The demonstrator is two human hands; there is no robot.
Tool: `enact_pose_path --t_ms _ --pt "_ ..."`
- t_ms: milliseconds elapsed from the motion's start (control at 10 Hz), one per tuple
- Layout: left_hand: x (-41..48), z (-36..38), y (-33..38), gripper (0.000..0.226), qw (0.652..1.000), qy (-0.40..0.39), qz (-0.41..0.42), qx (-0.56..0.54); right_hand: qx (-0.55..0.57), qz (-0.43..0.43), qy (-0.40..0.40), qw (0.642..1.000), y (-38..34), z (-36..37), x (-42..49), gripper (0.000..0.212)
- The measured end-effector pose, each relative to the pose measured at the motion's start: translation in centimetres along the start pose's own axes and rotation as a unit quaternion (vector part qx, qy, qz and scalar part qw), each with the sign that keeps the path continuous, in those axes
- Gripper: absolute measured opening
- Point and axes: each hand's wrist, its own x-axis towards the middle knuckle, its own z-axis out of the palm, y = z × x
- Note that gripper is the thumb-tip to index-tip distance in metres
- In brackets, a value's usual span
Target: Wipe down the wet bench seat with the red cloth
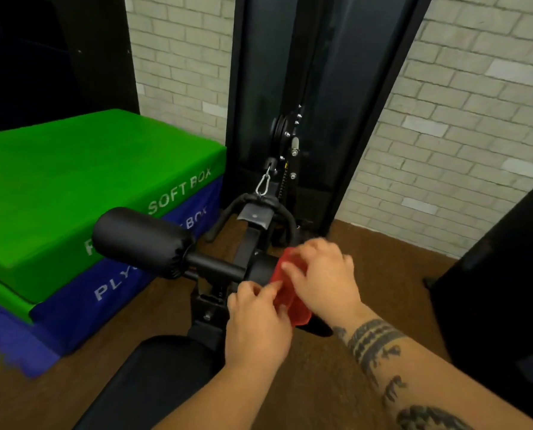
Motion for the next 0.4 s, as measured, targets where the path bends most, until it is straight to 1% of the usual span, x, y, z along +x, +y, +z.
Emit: enact_pose_path --t_ms 100,200,300,400 --pt "-0.5 -1.6 0.5 0.046 0.996 -0.058 -0.032 0.055 -0.019 0.019 -0.122 0.992 -0.3 0.6 -1.6 0.040" --pt "-1.6 -4.2 0.7 0.046 0.990 -0.124 -0.037 0.057 -0.019 0.041 -0.184 0.982 -1.0 0.1 -1.6 0.050" --pt "-2.5 -9.1 -1.1 0.043 0.987 -0.148 -0.040 0.056 -0.031 0.061 -0.214 0.974 -2.7 -1.2 -2.8 0.065" --pt "-2.3 -16.2 -3.5 0.040 0.987 -0.124 -0.034 0.101 -0.024 0.064 -0.190 0.979 -4.2 -3.3 -9.4 0.063"
